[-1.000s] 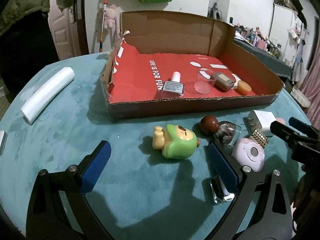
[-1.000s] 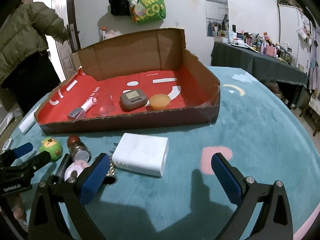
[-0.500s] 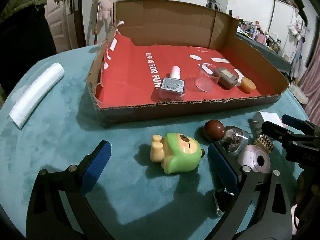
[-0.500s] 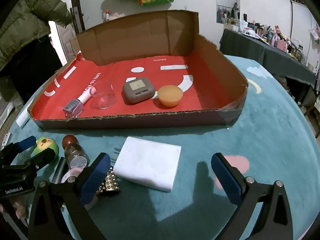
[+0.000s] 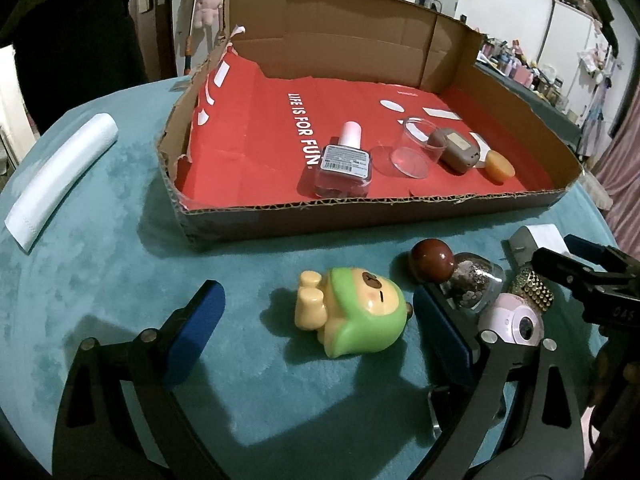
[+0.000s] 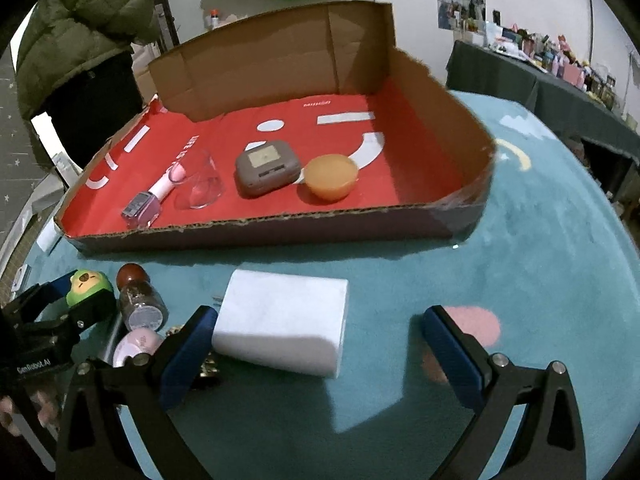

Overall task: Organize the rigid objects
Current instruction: 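Grasp the green figurine with the left gripper while the right grasps the white charger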

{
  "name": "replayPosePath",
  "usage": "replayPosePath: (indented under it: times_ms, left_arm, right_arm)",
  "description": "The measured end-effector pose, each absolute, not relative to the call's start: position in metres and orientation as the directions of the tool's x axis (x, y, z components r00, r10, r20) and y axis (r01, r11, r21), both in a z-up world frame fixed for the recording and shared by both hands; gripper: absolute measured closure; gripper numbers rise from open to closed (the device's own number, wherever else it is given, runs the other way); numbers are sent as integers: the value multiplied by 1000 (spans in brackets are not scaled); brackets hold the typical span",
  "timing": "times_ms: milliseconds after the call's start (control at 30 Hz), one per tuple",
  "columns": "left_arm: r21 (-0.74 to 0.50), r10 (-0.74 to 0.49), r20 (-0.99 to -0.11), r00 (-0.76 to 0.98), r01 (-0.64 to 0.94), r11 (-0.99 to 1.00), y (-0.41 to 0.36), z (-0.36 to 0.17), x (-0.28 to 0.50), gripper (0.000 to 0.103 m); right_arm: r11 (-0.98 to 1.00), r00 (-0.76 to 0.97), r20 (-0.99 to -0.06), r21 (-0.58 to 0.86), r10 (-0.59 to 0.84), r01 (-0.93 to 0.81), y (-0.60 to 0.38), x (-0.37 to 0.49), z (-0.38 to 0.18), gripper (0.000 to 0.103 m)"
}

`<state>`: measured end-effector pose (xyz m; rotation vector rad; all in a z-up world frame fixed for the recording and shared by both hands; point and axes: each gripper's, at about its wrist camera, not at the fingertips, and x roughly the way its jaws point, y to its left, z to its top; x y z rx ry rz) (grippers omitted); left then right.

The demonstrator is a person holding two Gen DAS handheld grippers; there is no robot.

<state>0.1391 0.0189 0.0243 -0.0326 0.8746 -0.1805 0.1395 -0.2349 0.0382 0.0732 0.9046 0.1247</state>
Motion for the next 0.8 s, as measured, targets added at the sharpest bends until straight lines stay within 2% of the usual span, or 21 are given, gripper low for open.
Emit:
replayPosePath:
  times_ms: [167, 267, 333, 367, 400, 467, 800]
  left_arm:
    - [-89, -166, -764, 623, 153, 984, 17, 24, 139, 19]
    - [-91, -178, -762, 623, 169, 981, 15, 25, 141, 28]
    - [-108, -206, -757, 620, 192, 975, 13, 27, 141, 42]
    - [-116, -218, -755, 618, 202, 973, 11, 27, 141, 46]
    - [-122, -229, -754, 616, 211, 970, 10, 28, 140, 51]
    - [-122, -229, -753, 617, 212, 970, 9, 29, 139, 51]
    - [-157, -259, -735, 627, 214, 964, 15, 38, 137, 51]
  right_arm:
    - [990, 604, -784, 112, 140, -84, -234, 141, 38, 0]
    - [987, 606, -780, 108, 157, -118, -229, 141, 39, 5]
    - [980, 597, -779, 124, 192, -154, -225, 142, 39, 14]
    - [974, 589, -777, 140, 220, -179, -223, 141, 38, 18]
    - [968, 584, -774, 155, 243, -198, -222, 141, 38, 29]
    - [966, 587, -771, 150, 247, -209, -219, 139, 39, 33]
    - [956, 613, -735, 213, 292, -200, -228, 131, 46, 34]
